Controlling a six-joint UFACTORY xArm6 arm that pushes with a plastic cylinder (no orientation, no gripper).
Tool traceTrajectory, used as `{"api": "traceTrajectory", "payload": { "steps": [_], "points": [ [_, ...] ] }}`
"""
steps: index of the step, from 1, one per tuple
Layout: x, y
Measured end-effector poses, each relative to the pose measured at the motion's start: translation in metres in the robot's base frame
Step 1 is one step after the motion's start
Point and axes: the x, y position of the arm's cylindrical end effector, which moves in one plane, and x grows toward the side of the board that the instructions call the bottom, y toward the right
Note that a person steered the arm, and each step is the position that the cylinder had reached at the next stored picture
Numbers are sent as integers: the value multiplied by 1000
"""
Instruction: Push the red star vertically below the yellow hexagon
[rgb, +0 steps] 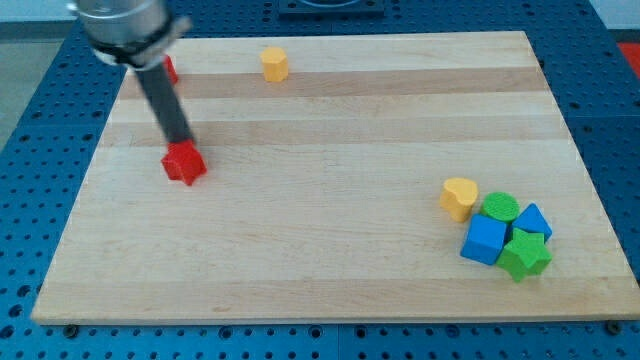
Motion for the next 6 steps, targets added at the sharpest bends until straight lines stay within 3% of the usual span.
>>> {"api": "traceTrajectory", "payload": {
  "steps": [1, 3, 4, 6],
  "points": [
    [1, 72],
    [-13, 84],
    [-40, 24],
    [-31, -23]
  ]
}}
